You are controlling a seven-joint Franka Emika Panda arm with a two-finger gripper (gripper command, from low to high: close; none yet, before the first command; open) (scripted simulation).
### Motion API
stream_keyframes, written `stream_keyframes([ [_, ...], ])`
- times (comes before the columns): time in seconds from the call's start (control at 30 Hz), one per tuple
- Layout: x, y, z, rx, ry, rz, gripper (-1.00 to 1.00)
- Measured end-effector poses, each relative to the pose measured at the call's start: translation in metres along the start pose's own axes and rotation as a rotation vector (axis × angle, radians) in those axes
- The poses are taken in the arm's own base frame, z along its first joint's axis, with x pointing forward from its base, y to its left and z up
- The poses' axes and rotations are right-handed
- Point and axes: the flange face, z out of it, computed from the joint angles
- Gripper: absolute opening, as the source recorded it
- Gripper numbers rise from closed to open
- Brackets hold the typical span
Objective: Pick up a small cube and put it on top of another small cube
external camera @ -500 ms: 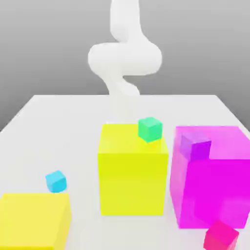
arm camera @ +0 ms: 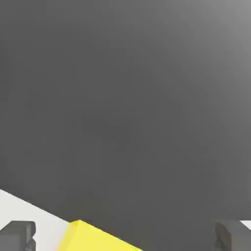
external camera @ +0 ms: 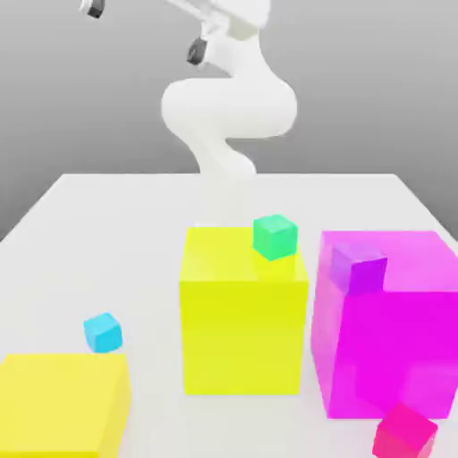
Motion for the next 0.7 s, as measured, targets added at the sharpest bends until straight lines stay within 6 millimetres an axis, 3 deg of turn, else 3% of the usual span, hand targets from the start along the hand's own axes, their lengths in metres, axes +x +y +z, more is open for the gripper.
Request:
stream_keyframes([
  [0.33,-0.037,0.038,0.093,-0.048,-0.165,-0.372,0.0],
  [0.7,-0.101,0.082,0.175,0.031,-0.339,-0.757,0.0],
])
